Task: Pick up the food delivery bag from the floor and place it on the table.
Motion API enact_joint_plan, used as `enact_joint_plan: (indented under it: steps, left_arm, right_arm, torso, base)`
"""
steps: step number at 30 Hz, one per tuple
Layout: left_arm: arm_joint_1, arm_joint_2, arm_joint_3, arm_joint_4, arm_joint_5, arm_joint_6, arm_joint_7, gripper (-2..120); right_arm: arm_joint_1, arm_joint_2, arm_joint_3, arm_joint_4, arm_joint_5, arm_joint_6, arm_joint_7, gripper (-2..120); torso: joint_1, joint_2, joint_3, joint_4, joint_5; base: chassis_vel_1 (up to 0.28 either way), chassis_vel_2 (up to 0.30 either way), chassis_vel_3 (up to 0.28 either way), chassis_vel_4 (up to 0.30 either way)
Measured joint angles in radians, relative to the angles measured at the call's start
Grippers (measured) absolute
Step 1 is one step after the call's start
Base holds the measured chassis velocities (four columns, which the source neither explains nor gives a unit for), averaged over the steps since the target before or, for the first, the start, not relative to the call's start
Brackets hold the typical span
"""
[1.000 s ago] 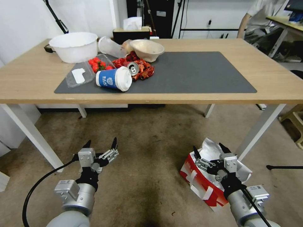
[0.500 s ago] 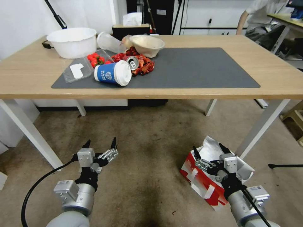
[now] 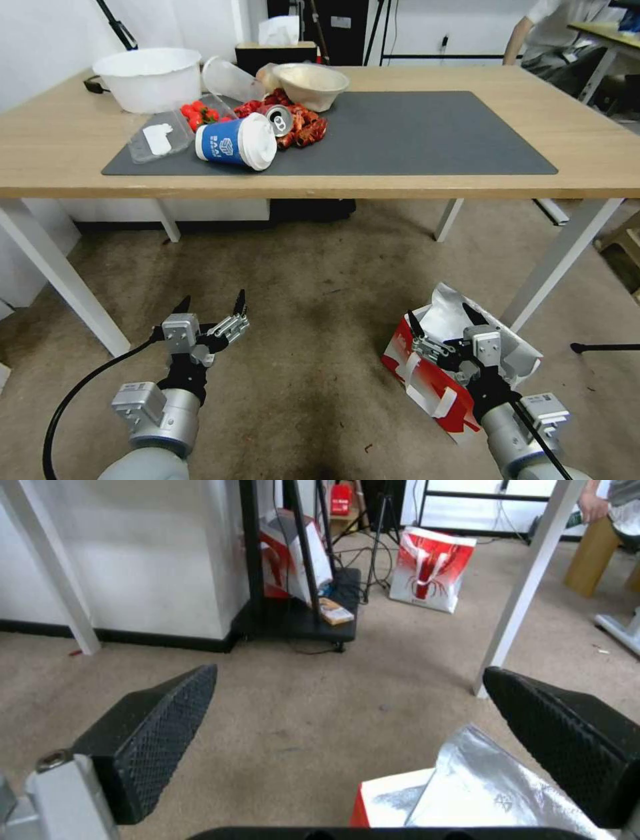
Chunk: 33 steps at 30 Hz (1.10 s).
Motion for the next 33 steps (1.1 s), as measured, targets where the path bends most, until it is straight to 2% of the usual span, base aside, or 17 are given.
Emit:
enact_joint_plan:
  steps: [20,33]
  left_arm:
    - [-0.006,0.007,0.0,0.014,-0.004,-0.004,0.006,100]
    - [-0.007,0.008,-0.004,0.018,-0.005,-0.006,0.005,100]
  right_arm:
    - [0.003,0.005,-0.001,-0.01,-0.01,0.004,-0.006,100]
    - [0.003,0.012,-0.002,-0.019,-0.012,0.011,-0.009,100]
  torso:
    - [-0.015,-0.065,-0.05,0.0,0.0]
    - [-0.025,-0.127,-0.102,0.0,0.0]
  base:
    - [0.0,0.0,0.0,0.0]
    - [0.0,0.0,0.0,0.0]
